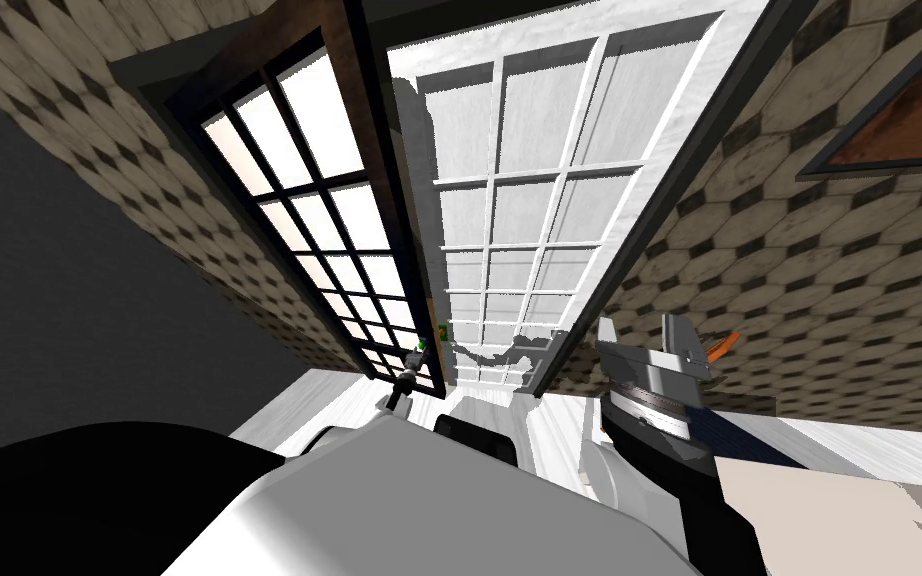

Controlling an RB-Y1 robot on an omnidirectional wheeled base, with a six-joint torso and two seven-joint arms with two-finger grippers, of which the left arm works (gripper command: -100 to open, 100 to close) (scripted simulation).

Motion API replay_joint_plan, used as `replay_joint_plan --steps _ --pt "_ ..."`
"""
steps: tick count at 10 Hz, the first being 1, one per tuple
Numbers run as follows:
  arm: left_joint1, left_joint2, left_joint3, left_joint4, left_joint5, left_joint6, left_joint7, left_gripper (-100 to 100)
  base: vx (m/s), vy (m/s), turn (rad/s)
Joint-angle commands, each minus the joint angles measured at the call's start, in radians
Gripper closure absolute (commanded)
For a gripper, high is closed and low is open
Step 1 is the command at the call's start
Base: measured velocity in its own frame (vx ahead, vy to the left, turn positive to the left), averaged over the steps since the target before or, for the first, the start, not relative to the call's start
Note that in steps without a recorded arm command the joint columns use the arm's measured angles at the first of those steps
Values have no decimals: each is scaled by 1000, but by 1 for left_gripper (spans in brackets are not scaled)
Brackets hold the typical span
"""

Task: Pull the door open

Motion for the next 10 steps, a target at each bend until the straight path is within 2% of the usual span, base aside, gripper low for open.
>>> replay_joint_plan --steps 1,2,3,4,7,9,10 --pt "-8 15 12 39 7 -16 -1 100 -28 -14 -10" --pt "11 23 15 47 15 -14 31 100 -97 5 34" --pt "-18 23 15 100 15 -21 31 100 -112 17 24" --pt "11 23 15 47 15 -14 31 100 -76 4 9" --pt "29 31 17 54 24 -12 72 100 -92 4 14" --pt "29 31 17 54 24 -12 72 100 -60 5 3" --pt "42 37 19 59 31 -10 103 100 -91 11 10"
